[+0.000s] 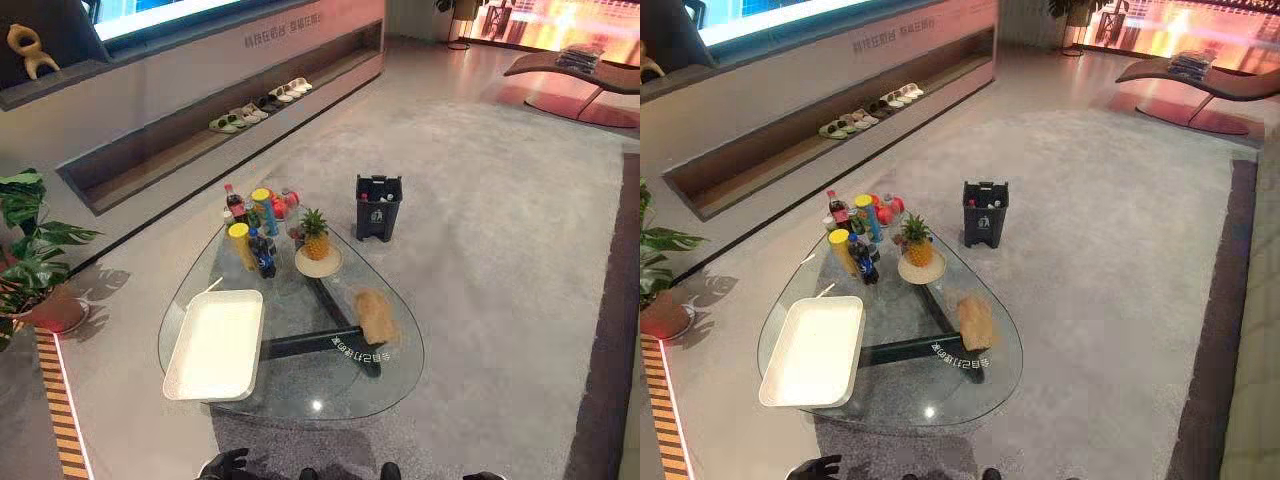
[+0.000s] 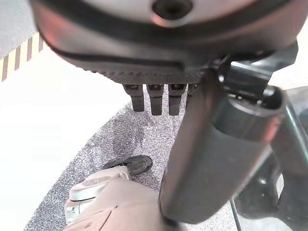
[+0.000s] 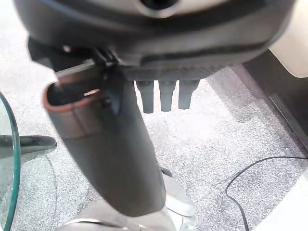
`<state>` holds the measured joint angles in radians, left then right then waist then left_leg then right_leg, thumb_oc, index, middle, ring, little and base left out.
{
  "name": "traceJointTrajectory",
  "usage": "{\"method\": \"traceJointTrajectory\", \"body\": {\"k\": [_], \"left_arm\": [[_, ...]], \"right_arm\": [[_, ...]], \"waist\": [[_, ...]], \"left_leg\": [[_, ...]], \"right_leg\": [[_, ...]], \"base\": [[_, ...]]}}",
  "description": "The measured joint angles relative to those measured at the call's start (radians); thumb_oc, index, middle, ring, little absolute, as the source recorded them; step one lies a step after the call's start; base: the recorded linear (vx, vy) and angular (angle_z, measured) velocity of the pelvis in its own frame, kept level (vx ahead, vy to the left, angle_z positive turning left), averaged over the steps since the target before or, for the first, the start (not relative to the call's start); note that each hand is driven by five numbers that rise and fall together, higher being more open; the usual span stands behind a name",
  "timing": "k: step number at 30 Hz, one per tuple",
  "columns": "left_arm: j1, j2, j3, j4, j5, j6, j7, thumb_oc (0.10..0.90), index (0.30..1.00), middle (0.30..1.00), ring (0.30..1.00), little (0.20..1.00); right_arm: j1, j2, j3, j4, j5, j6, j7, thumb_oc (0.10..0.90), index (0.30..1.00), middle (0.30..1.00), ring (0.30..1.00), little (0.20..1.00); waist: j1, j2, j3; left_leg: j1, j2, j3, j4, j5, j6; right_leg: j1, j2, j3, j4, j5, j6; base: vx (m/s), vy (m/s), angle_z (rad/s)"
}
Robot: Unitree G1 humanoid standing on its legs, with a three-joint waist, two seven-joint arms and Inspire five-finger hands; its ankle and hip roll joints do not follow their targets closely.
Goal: Wipe the table with a cloth and put it in the basket.
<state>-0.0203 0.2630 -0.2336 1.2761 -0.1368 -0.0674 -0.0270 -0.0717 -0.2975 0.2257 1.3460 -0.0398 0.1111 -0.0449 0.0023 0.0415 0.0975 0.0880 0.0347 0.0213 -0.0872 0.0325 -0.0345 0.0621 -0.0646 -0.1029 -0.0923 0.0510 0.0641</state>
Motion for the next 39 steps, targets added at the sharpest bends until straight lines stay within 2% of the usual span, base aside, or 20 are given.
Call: {"method": "traceJointTrajectory", "body": {"k": [27,39], "left_arm": [[0.001,0.001,-0.003,0.001,0.000,-0.001,0.000,0.800,0.900,0.900,0.900,0.900],[0.001,0.001,-0.005,0.000,-0.002,-0.001,0.001,0.800,0.900,0.900,0.900,0.900]], "right_arm": [[-0.003,0.000,0.000,0.001,0.000,0.000,0.000,0.800,0.900,0.900,0.900,0.900],[-0.003,0.000,0.006,0.000,0.000,0.003,0.004,0.800,0.900,0.900,0.900,0.900]], "waist": [[0.007,-0.012,-0.009],[0.008,-0.009,-0.009]], "left_leg": [[0.014,0.001,0.000,0.000,0.000,0.000],[0.005,0.001,-0.001,0.000,0.000,0.000]], "right_leg": [[0.013,0.001,0.000,0.000,-0.001,0.001],[0.000,0.001,0.003,0.000,-0.006,-0.001]], "base": [[0.00,-0.002,-0.01],[0.00,0.004,0.00]]}}
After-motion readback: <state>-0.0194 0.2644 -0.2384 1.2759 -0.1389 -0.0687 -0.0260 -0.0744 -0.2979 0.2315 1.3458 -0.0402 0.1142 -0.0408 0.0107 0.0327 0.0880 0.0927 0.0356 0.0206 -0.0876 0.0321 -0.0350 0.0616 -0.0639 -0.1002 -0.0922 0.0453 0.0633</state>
